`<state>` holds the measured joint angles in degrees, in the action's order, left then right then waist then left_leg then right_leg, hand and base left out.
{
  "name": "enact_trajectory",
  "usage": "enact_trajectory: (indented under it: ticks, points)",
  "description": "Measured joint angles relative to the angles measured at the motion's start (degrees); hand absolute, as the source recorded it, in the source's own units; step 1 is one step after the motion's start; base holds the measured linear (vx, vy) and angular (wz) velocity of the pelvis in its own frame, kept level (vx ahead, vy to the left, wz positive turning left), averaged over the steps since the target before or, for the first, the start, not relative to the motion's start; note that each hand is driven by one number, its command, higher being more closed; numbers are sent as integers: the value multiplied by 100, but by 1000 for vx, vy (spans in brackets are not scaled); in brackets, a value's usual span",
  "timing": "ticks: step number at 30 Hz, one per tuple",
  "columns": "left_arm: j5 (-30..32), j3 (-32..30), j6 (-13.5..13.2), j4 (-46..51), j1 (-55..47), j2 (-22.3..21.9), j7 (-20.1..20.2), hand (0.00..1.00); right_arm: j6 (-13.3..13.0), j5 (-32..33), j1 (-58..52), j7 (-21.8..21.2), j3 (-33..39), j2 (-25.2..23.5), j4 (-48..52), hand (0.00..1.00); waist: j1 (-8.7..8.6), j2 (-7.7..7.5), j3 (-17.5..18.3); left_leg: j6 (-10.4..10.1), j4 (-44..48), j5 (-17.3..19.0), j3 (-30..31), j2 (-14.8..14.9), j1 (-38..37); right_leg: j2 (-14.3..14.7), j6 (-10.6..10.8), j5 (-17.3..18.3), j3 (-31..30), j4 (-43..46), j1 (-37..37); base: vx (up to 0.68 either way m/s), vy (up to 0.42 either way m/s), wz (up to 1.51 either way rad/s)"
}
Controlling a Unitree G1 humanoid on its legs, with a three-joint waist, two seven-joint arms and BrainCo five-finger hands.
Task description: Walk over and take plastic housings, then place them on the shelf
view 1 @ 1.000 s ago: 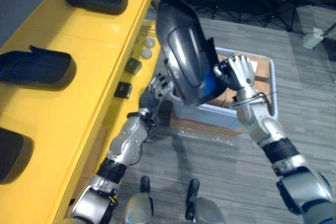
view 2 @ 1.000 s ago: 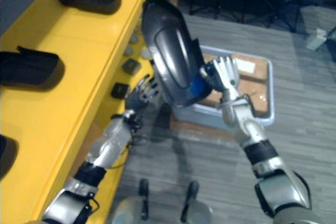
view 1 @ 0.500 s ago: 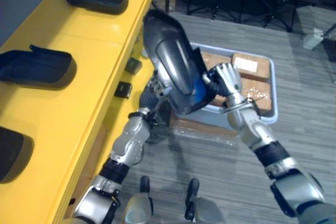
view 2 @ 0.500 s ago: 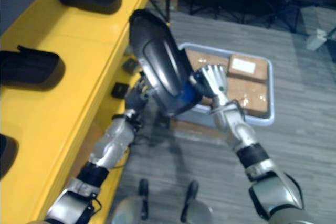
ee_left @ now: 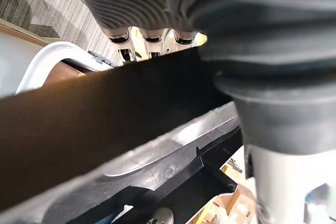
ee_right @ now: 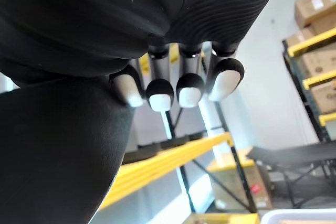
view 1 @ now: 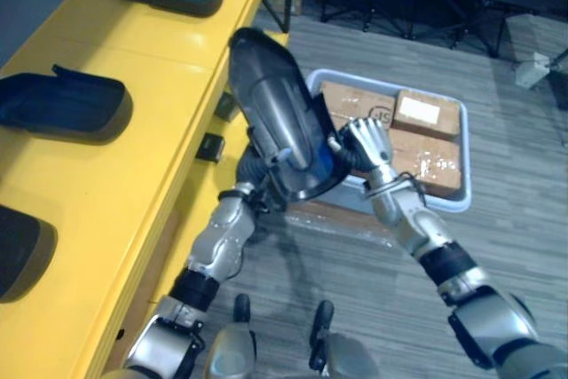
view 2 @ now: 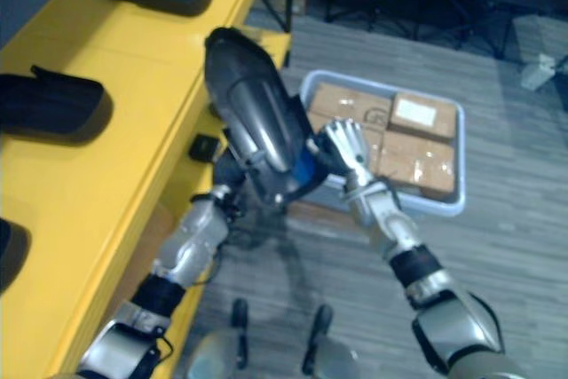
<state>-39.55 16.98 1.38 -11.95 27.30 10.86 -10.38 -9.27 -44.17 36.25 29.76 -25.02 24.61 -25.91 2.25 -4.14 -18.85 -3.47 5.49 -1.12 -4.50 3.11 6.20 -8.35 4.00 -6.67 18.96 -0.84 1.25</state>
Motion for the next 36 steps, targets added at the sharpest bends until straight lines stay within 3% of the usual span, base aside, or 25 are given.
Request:
enact_trajectory:
  ticks: [11, 16, 20, 27, 29, 36]
  points:
    - [242, -87, -12, -127, -1, 68, -335, 100, -268, 15, -12, 83, -44, -70, 78, 100, -9, 4, -10, -1, 2, 1, -9, 2, -6, 1, -2, 1, -5, -3, 1, 0, 0, 0]
    - [246, -65, -346, -124, -1, 89, -489, 100, -319, 61, -27, 171, -27, -112, 260, 100, -10, 0, -237, -1, 10, 1, -15, 4, -16, 0, -2, 1, -9, -1, -4, 0, 0, 0]
    - [248, -53, -492, -124, -2, 94, -538, 100, -320, 69, -176, 338, 33, -214, 357, 100, -14, -1, -250, -1, 9, 2, -31, 3, -17, 0, -2, 0, -21, -16, -4, 0, 0, 0]
    - [245, -48, -983, -103, -107, -6, -492, 100, -420, 129, -448, 546, 124, -395, 750, 100, -20, -1, -250, 1, 9, 12, -55, 8, -51, 5, -2, 0, -43, -27, -27, 0, 0, -1]
    - [460, -46, -1097, -8, -206, -14, -493, 100, -542, 171, -516, 654, 117, -454, 754, 100, -23, -1, -250, 1, 7, 13, -72, 15, -69, 10, -3, 0, -61, -28, -34, 0, 0, -5]
    - [1385, -73, -1131, 382, -277, -4, -722, 100, -693, 185, -767, 901, 131, -490, 971, 100, -22, -3, -249, 1, -3, 13, -80, 22, -84, 24, -15, -19, -81, -85, -50, 0, 0, -1]
